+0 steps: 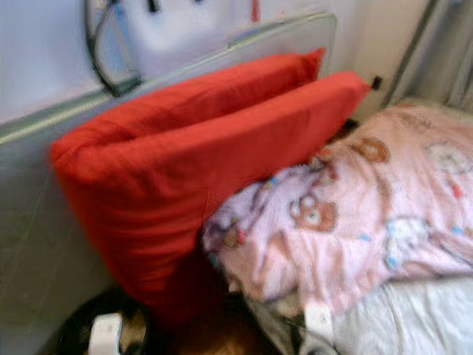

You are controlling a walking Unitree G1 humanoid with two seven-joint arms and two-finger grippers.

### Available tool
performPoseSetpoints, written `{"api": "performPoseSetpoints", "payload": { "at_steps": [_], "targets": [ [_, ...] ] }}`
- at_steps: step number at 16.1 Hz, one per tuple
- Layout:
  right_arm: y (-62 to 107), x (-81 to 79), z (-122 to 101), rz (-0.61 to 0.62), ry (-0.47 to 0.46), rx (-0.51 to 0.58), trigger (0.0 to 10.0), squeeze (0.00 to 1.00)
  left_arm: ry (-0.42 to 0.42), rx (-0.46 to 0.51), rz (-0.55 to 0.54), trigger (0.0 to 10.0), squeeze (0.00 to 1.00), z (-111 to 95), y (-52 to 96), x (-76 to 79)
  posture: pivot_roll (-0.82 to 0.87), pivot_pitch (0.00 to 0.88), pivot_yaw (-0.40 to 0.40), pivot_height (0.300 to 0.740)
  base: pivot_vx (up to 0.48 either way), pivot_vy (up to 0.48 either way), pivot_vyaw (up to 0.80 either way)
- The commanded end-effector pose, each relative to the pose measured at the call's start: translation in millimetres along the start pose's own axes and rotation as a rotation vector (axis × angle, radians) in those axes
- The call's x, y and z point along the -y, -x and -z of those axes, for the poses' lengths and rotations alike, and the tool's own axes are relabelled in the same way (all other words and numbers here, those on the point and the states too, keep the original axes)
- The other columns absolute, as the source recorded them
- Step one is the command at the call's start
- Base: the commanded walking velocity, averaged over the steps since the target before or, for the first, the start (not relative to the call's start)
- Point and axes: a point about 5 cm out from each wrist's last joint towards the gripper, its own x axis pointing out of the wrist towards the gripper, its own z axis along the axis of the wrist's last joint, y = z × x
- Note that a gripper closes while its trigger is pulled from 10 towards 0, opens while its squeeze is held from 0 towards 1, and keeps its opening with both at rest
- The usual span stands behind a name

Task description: Clean up the room

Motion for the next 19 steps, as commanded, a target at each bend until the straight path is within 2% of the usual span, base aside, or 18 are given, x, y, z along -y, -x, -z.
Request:
{"api": "performPoseSetpoints", "payload": {
  "at_steps": [1,7,11,13,14,15,16,17,19],
  "targets": [
    [2.7,7.9,9,0.021,-0.010,-0.034,10.0,0.00,0.006,-0.019,0.011,10.0,0.00,4,0.3,2.8,-0.05,0.004,0.036,0.740,0.240,0.000,0.00],
    [1.9,5.9,6,0.013,-0.012,-0.013,10.0,0.00,-0.006,0.001,0.008,10.0,0.00,2,0.8,-0.7,-0.05,0.004,0.036,0.740,0.120,0.000,0.00],
    [-3.0,1.0,-17,-0.012,-0.015,0.077,10.0,0.00,0.002,0.119,0.028,10.0,0.00,-25,-3.3,0.3,-0.06,0.003,0.034,0.740,0.000,0.000,0.00],
    [-6.8,-3.9,-46,-0.038,-0.008,0.191,10.0,0.00,0.009,0.298,0.042,10.0,0.00,-66,-5.1,-1.2,-0.07,0.000,0.030,0.740,0.000,0.000,0.00],
    [-7.1,-3.9,-55,-0.038,-0.016,0.238,10.0,0.00,0.006,0.368,0.057,10.0,0.00,-80,-4.2,0.5,-0.07,0.000,0.029,0.740,0.000,0.000,0.00],
    [-6.3,-2.5,-69,-0.035,-0.028,0.315,10.0,0.00,-0.023,0.482,0.087,10.0,0.00,-103,-0.9,6.4,-0.07,0.000,0.028,0.740,0.000,0.000,0.00],
    [-5.9,-2.0,-73,-0.033,-0.030,0.341,10.0,0.00,-0.027,0.516,0.095,10.0,0.00,-109,0.5,8.4,-0.07,0.000,0.028,0.740,0.000,0.000,0.00],
    [-3.1,-3.0,-85,-0.041,-0.031,0.425,10.0,0.00,-0.023,0.613,0.108,10.0,0.00,-123,6.2,15.1,-0.08,0.000,0.029,0.740,0.000,0.000,0.00],
    [1.2,-5.3,-91,-0.055,-0.031,0.499,10.0,0.00,-0.037,0.687,0.127,10.0,0.00,-127,13.2,24.0,-0.09,0.000,0.026,0.740,0.000,0.000,0.00]
  ]
}}
